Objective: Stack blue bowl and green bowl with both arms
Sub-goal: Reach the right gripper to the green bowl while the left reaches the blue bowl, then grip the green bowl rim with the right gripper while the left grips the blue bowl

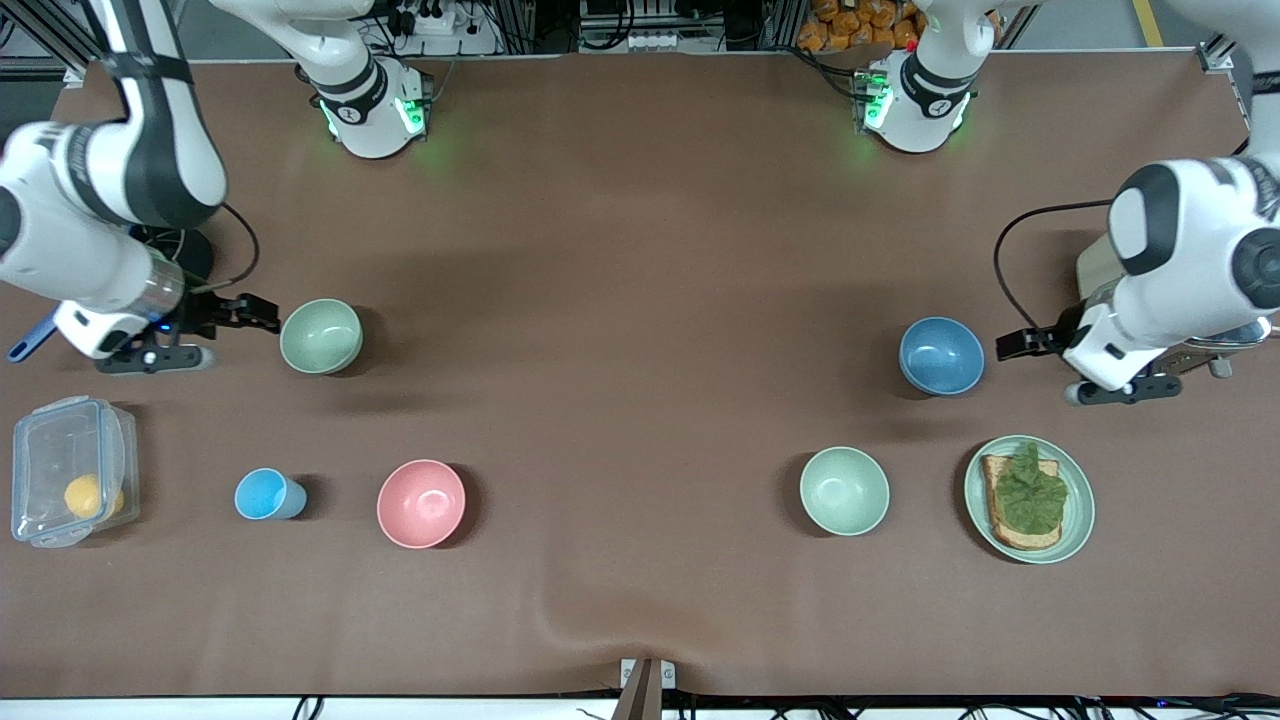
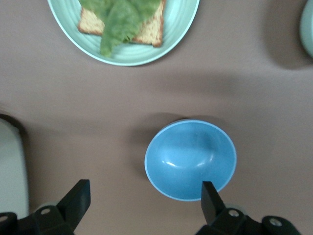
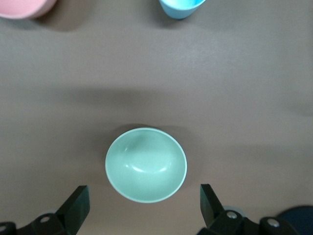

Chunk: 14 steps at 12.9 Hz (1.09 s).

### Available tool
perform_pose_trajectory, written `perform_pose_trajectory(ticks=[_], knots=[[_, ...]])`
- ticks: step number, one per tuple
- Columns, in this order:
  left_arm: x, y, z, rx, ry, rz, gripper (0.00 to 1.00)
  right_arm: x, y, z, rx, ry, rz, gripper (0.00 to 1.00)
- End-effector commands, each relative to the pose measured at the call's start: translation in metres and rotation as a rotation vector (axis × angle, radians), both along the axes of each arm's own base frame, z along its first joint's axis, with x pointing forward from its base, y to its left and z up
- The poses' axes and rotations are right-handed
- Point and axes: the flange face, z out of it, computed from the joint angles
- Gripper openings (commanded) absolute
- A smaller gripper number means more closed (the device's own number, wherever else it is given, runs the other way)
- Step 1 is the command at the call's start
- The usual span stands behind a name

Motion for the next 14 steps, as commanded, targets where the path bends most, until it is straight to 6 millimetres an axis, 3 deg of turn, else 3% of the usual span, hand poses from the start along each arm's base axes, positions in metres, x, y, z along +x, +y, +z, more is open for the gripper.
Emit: perform_pose_trajectory(ticks=[1,3,5,9,12,14], knots=[[0.002,0.001,-0.041,-0.001,0.022,0.002,1.0,-0.006,-0.034,-0.038,0.015,0.023,0.043,1.0],[-0.006,0.0,-0.066,-0.003,0.015,0.002,1.0,-0.002,-0.043,-0.069,0.018,0.034,0.039,1.0],[-0.012,0.0,-0.088,-0.004,0.011,0.003,1.0,-0.001,-0.048,-0.086,0.02,0.035,0.03,1.0],[-0.024,0.001,-0.104,-0.005,0.04,0.007,0.96,-0.008,-0.056,-0.131,0.023,0.026,0.03,0.92],[-0.028,0.008,-0.109,-0.007,0.053,0.02,0.94,-0.019,-0.055,-0.147,0.05,0.008,-0.005,0.64],[-0.029,0.012,-0.116,-0.009,0.064,0.025,0.88,-0.025,-0.05,-0.153,0.049,-0.004,-0.002,0.25]])
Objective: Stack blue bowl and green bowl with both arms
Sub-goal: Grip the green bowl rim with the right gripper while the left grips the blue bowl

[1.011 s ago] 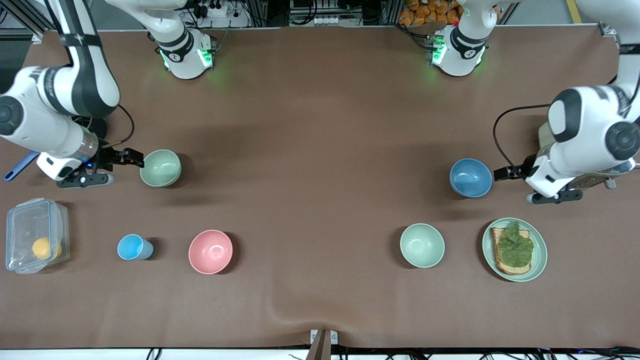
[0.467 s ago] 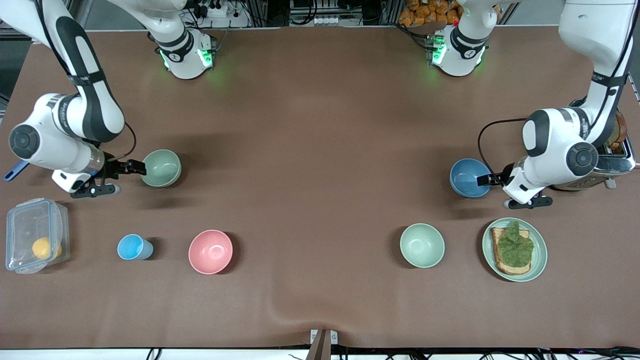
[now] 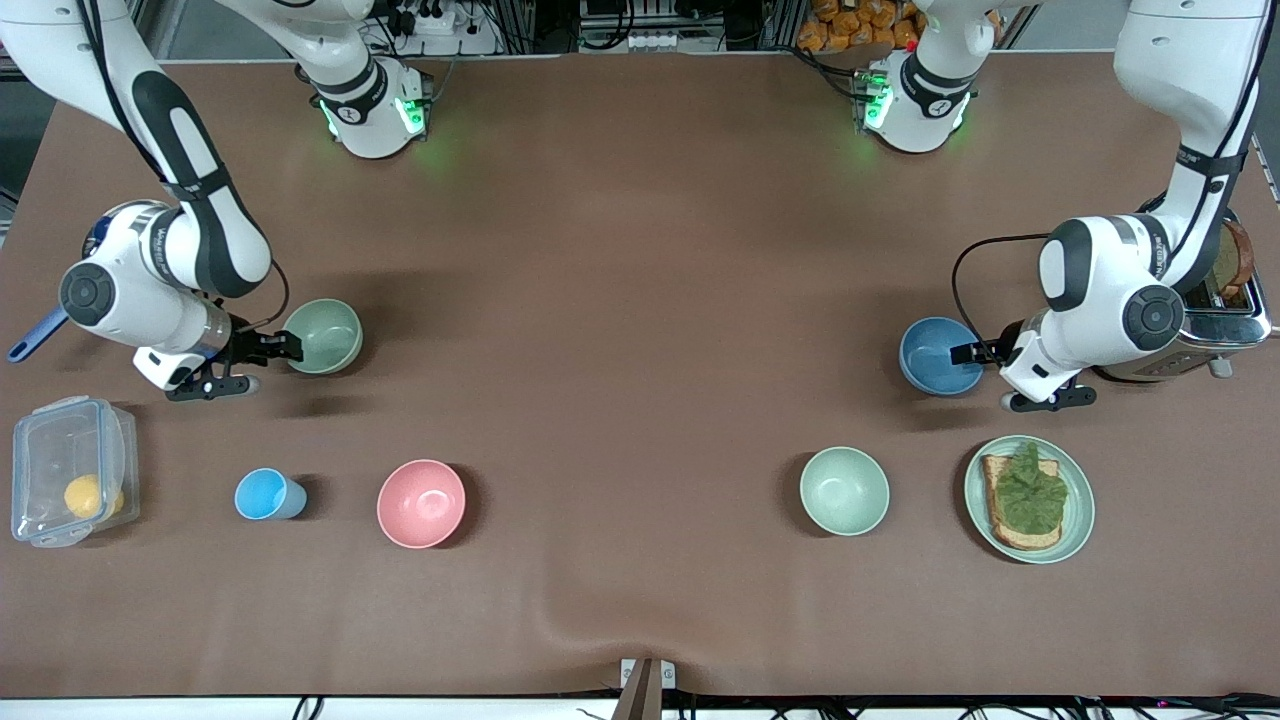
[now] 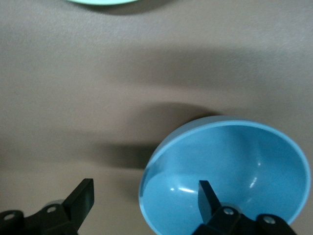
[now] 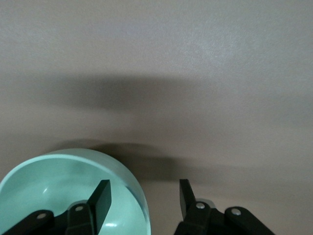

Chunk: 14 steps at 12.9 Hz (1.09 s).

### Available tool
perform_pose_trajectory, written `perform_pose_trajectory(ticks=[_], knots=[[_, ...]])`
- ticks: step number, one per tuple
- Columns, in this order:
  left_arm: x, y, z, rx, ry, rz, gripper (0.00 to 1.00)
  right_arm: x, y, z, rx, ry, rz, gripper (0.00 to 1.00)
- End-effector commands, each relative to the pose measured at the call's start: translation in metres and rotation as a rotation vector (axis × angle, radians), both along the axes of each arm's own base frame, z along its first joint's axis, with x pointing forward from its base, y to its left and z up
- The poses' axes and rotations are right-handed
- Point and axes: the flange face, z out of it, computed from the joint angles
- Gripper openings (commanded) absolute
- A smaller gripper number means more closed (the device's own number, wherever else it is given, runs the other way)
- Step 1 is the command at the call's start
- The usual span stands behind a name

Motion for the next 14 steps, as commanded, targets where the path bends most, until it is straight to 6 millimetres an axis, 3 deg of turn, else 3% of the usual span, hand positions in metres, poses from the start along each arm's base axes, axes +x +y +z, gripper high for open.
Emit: perform_pose_trajectory(ticks=[1,4,7,11,14], knots=[[-0.003,0.004,-0.008,0.002,0.002,0.005,0.85,-0.009,0.004,-0.002,0.018,-0.017,0.002,0.04],[-0.004,0.005,-0.011,0.001,0.007,0.006,0.69,-0.009,0.009,0.002,0.024,-0.002,-0.001,0.0],[-0.003,0.005,-0.016,0.0,0.014,0.008,0.45,-0.002,0.034,0.016,0.106,0.043,-0.051,0.0],[0.003,0.005,-0.016,-0.002,0.007,0.008,0.0,0.011,0.065,0.06,0.11,0.132,-0.155,0.0],[0.013,-0.002,-0.008,-0.003,-0.015,-0.01,0.0,0.007,0.121,0.081,0.114,0.147,-0.252,0.0]])
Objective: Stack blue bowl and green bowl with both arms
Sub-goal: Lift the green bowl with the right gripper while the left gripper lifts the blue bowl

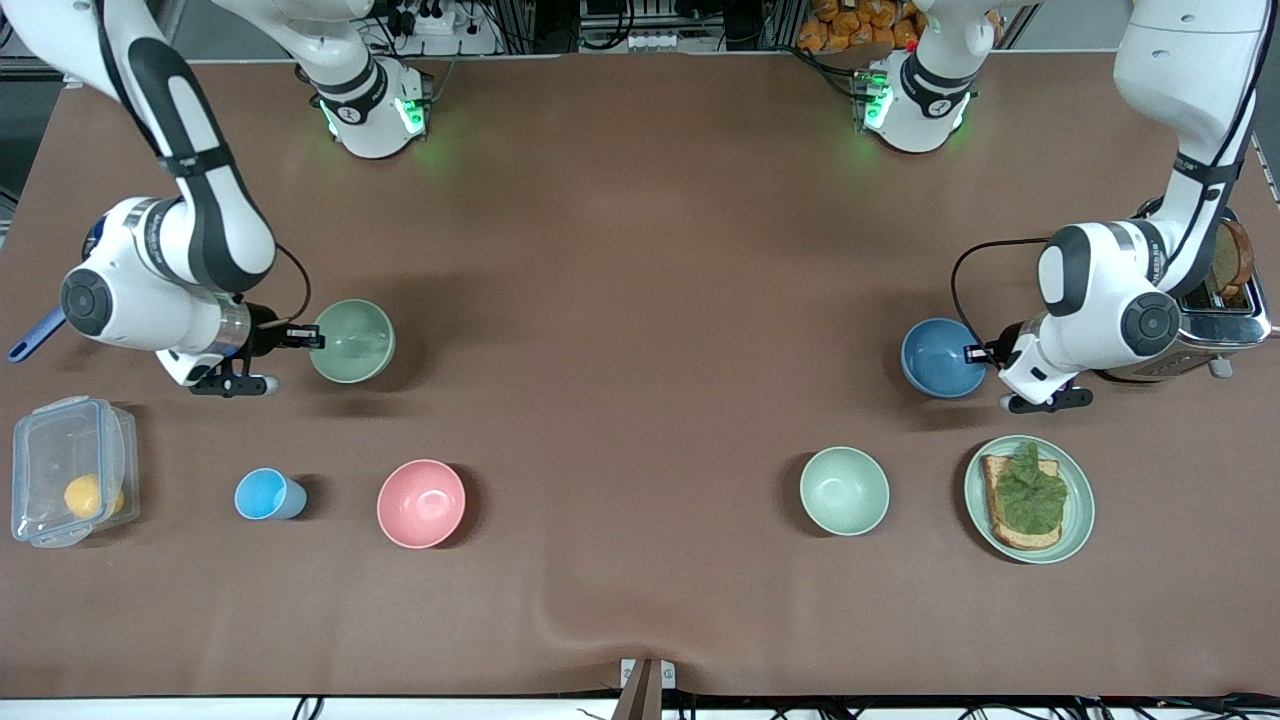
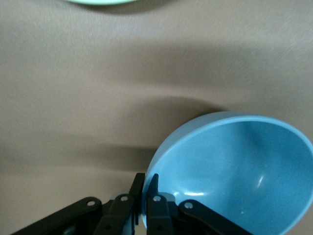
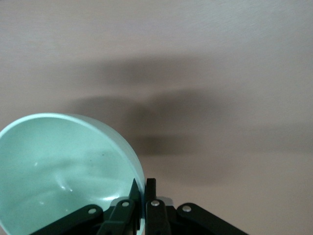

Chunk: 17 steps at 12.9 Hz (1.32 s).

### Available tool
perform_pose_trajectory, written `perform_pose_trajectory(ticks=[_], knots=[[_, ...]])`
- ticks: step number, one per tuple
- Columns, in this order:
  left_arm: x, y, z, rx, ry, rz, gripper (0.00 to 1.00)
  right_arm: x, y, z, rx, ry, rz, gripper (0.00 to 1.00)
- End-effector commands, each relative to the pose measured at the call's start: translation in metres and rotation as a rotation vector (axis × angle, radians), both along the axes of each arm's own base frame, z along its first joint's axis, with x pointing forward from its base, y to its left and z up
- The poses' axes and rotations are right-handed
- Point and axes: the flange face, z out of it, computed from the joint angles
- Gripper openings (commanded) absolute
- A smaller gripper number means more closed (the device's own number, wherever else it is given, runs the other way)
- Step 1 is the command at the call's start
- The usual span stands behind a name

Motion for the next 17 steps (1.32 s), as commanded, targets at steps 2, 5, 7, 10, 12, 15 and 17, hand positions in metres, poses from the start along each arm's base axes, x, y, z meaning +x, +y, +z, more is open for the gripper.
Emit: perform_pose_trajectory(ticks=[2,5,7,10,12,15,17], knots=[[0.014,-0.001,0.007,0.004,-0.035,-0.007,0.0,-0.012,0.096,0.029,-0.038,0.024,-0.158,0.0],[0.029,0.001,0.033,0.005,-0.081,-0.018,0.0,-0.025,0.184,0.038,-0.084,0.007,-0.283,0.0],[0.039,-0.001,0.053,0.006,-0.097,-0.023,0.0,-0.031,0.217,0.039,-0.078,-0.005,-0.333,0.0],[0.06,-0.003,0.093,0.007,-0.111,-0.028,0.0,-0.051,0.296,0.049,-0.056,-0.03,-0.396,0.0],[0.075,-0.014,0.126,-0.001,-0.118,-0.043,0.0,-0.061,0.33,0.045,-0.035,-0.062,-0.47,0.0],[0.091,-0.032,0.164,-0.003,-0.129,-0.066,0.0,-0.082,0.377,0.033,-0.001,-0.093,-0.519,0.0],[0.091,-0.052,0.168,-0.017,-0.126,-0.087,0.0,-0.098,0.406,0.012,0.012,-0.115,-0.545,0.0]])
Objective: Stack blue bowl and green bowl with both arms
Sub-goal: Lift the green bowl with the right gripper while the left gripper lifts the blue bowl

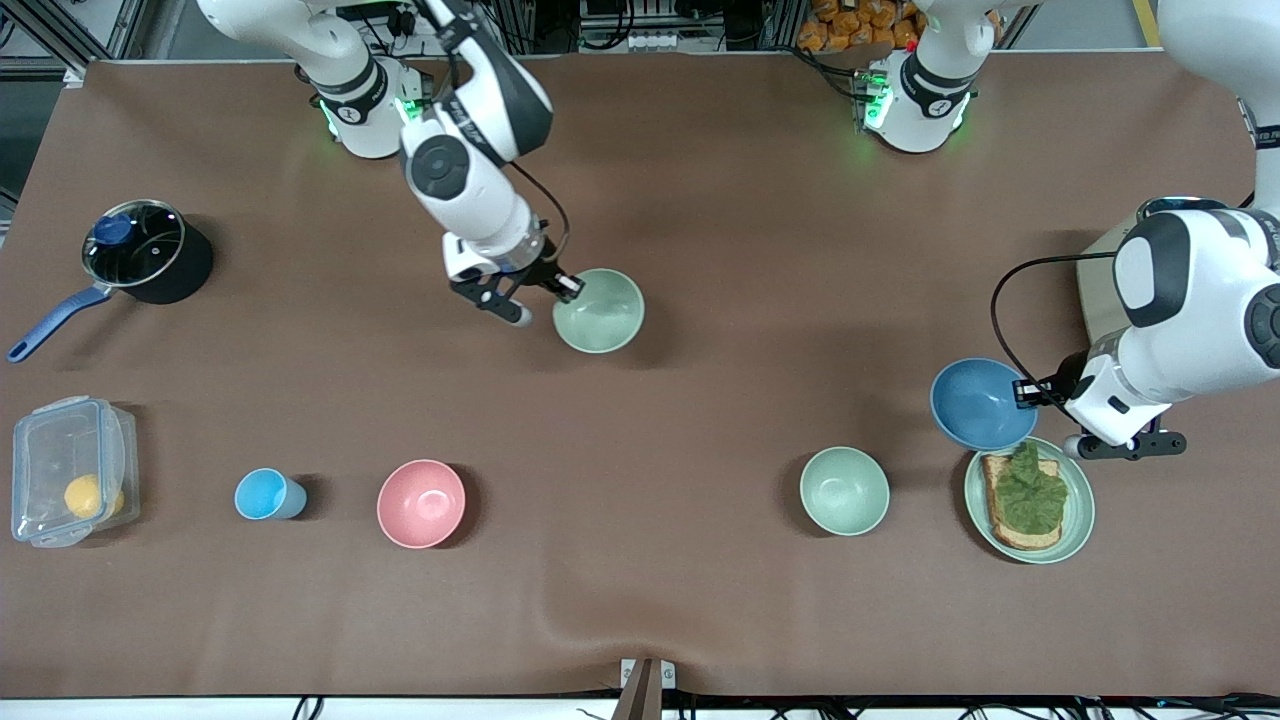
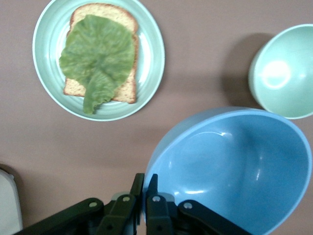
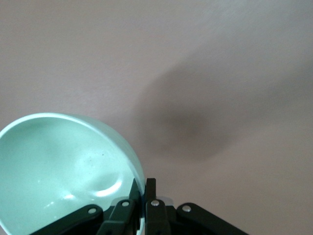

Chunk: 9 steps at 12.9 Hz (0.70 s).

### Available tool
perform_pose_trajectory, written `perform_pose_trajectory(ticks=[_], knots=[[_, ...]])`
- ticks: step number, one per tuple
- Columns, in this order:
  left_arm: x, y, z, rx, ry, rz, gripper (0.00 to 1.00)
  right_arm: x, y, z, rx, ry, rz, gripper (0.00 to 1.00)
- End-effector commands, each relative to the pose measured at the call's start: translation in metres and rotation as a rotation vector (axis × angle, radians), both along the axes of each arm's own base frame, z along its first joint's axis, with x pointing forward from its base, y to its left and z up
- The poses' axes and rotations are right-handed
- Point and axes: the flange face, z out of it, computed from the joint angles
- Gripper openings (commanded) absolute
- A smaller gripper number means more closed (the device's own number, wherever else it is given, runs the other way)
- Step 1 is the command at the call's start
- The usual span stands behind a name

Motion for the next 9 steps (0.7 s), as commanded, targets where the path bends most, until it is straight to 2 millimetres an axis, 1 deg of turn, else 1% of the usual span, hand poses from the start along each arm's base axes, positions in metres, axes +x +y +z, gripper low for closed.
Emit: perform_pose_trajectory(ticks=[1,3,5,6,8,9], knots=[[0.0,-0.026,0.008,-0.009,0.011,-0.016,0.0,-0.012,0.032,-0.03,0.019,-0.012,-0.05,0.0],[-0.004,-0.055,0.007,-0.029,0.025,0.01,0.0,-0.023,0.046,-0.047,0.018,-0.02,-0.062,0.0],[-0.01,-0.081,0.003,-0.063,0.039,-0.006,0.0,-0.028,0.052,-0.056,0.017,-0.025,-0.054,0.0],[-0.013,-0.094,0.001,-0.105,0.053,0.001,0.0,-0.035,0.057,-0.063,0.013,-0.022,-0.053,0.0],[-0.016,-0.111,-0.004,-0.139,0.067,-0.003,0.0,-0.041,0.065,-0.073,0.014,-0.03,-0.05,0.0],[-0.02,-0.122,-0.009,-0.139,0.073,-0.016,0.0,-0.042,0.066,-0.075,0.014,-0.029,-0.051,0.0]])
